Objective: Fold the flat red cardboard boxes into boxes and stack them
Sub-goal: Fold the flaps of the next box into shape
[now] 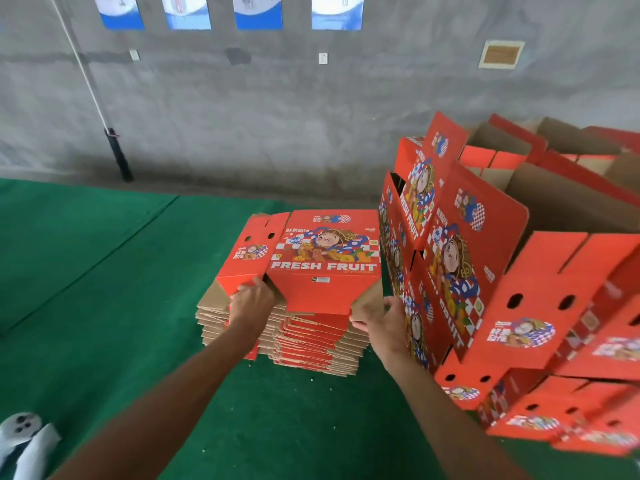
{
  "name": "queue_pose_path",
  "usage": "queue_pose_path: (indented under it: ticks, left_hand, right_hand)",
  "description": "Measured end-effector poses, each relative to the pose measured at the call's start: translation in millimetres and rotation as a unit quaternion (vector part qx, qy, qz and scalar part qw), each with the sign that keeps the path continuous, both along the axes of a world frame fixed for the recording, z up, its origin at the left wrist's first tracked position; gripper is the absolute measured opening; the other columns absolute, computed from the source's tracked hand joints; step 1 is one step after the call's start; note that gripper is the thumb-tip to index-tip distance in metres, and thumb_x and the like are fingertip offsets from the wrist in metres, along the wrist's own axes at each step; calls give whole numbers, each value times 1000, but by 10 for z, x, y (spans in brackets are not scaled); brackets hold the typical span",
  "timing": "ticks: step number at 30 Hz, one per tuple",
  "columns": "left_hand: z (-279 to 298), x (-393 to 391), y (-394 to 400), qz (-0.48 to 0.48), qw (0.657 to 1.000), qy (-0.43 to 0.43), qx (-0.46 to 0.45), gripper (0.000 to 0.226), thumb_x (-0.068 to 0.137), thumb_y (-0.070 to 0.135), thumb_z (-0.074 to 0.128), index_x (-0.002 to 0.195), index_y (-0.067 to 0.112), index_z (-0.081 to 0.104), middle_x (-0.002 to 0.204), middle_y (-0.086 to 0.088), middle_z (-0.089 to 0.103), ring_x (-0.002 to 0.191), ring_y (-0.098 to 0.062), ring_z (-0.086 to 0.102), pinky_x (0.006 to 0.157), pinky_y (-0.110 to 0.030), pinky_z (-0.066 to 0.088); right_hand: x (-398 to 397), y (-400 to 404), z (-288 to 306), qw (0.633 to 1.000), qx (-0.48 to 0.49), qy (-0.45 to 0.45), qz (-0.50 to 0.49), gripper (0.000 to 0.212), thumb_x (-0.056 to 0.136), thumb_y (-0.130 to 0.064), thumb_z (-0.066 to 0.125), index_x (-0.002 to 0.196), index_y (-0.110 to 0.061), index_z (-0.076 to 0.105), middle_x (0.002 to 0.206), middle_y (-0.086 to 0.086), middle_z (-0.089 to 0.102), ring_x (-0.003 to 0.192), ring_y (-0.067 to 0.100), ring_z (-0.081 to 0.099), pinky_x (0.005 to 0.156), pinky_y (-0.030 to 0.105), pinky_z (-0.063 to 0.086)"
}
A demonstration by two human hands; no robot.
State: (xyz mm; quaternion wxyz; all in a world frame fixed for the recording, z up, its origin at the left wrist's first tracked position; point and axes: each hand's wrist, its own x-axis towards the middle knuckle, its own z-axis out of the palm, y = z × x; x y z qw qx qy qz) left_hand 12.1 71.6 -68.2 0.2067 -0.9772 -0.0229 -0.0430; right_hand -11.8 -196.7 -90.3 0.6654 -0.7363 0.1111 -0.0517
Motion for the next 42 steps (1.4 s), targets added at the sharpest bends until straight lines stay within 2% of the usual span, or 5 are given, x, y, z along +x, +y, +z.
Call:
queue_pose_path:
  ticks: [8, 17, 21, 29, 42]
  left_hand:
    - [815, -620, 435, -23, 968, -154, -195, 34, 98, 7, 57, 132, 6, 54, 110, -18, 69, 99, -40, 68, 83, -49, 56]
    - [1763, -1533, 68, -41, 750, -394, -530, 7, 94, 19, 68, 94, 14, 72, 89, -4, 72, 83, -26, 67, 80, -40, 55]
    - [2088, -2051, -288, -46, 722, -421, -547, 14, 88, 20, 64, 91, 17, 77, 84, -2, 74, 80, -22, 67, 81, -39, 55]
    - [2310, -2699, -791, 52, 695, -321, -641, 17, 80, 24, 64, 75, 27, 80, 74, 15, 75, 77, -6, 67, 77, -31, 54]
    - [847, -2145, -2500, 89, 624, -123, -767, 17, 86, 7, 68, 71, 0, 72, 64, -11, 62, 64, -21, 54, 56, -29, 44]
  right_hand:
    - [-471, -303, 816, 971, -154, -178, 49, 28, 100, -17, 58, 119, -37, 51, 87, -4, 67, 65, 10, 65, 52, 27, 50]
    - [-920, -660, 1710, 915, -180, -359, 22, 22, 107, -23, 52, 87, -27, 58, 81, -15, 56, 80, -5, 56, 71, 16, 41]
    - [-1187, -863, 1985, 917, -174, -351, 73, 33, 107, -23, 48, 137, -13, 60, 114, -12, 65, 106, -14, 55, 88, 3, 39]
    - [-1820, -1648, 2332, 899, -283, -319, 102, 29, 99, -33, 51, 88, -8, 61, 74, 12, 63, 68, 31, 58, 63, 43, 45]
    - [-2236, -3526, 1004, 956, -265, -127, 21, 47, 100, -6, 48, 65, -36, 60, 50, -12, 53, 43, -1, 39, 44, 18, 24]
